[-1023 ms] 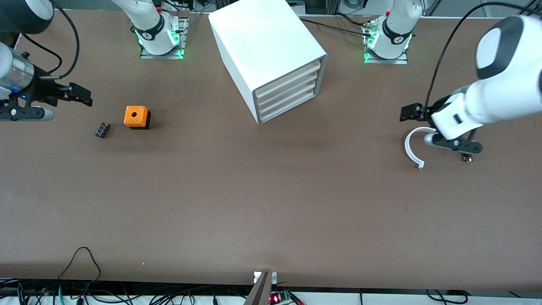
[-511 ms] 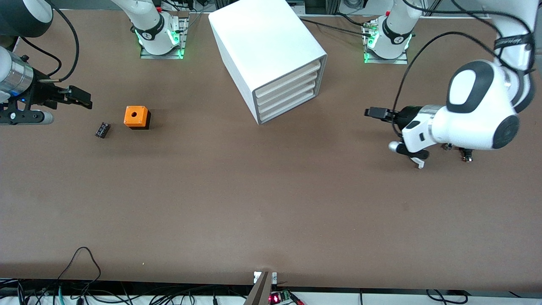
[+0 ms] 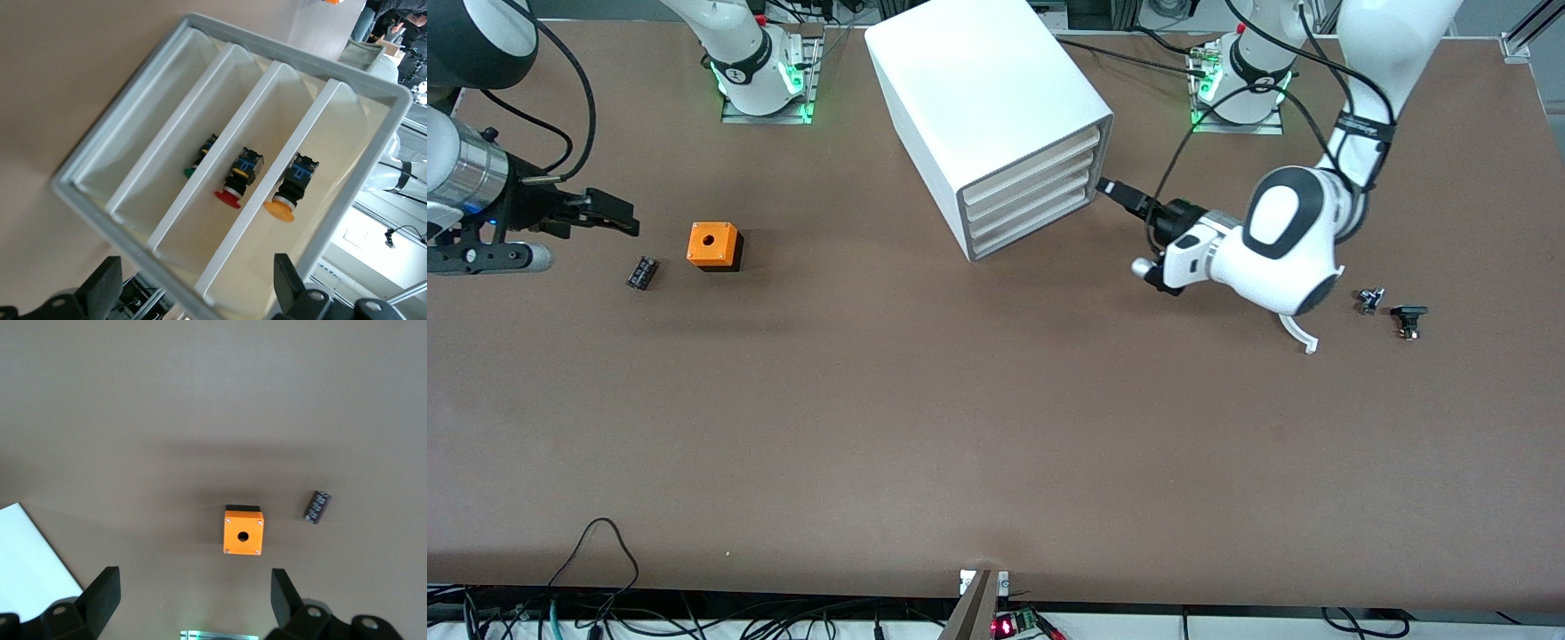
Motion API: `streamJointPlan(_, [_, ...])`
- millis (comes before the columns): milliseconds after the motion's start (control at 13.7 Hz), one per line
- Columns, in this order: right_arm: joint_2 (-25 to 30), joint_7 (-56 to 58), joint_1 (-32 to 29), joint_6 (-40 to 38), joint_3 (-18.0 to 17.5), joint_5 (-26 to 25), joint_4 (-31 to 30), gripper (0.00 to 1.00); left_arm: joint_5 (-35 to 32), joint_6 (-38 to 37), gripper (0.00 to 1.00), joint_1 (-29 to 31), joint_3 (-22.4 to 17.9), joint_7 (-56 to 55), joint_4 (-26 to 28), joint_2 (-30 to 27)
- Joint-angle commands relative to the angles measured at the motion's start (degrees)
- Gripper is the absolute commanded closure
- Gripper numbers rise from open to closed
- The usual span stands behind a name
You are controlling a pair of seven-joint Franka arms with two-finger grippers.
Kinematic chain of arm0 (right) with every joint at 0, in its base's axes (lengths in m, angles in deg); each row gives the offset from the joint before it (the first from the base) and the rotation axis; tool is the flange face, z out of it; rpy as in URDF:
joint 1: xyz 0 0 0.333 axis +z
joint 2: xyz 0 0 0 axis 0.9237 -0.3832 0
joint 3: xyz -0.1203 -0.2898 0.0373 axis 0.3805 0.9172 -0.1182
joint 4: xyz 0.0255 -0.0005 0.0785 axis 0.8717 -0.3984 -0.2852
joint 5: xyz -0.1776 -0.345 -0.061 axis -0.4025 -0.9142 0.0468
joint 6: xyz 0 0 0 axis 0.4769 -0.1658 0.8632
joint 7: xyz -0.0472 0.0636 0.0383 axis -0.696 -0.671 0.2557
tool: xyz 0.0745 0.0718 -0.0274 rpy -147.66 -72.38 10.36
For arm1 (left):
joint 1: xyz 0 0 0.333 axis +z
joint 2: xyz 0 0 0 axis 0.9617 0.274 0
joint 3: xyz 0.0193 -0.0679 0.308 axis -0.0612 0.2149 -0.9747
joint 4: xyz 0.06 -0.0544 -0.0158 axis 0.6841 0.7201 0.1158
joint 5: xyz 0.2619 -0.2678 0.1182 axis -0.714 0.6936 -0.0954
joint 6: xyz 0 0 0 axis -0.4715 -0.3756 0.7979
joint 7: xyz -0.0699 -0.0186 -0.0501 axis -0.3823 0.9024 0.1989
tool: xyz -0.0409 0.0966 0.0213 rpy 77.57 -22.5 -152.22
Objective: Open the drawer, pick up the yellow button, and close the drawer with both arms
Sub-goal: 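Grasp the top drawer with the left gripper and pull it open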
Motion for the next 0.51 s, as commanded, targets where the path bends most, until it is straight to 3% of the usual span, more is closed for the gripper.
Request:
streamJointPlan(0, [-1.0,0.2,3.4,0.2,0.0,1.1,1.8,0.00,3.0,3.5,0.04,0.5,3.5,3.6,4.6,-1.4])
streamJointPlan(438, [-1.4,0.6,7.8,2.9,0.0,0.8,2.2,0.00,7.5,6.0,0.13,0.4,7.8,4.2,8.6,-1.4])
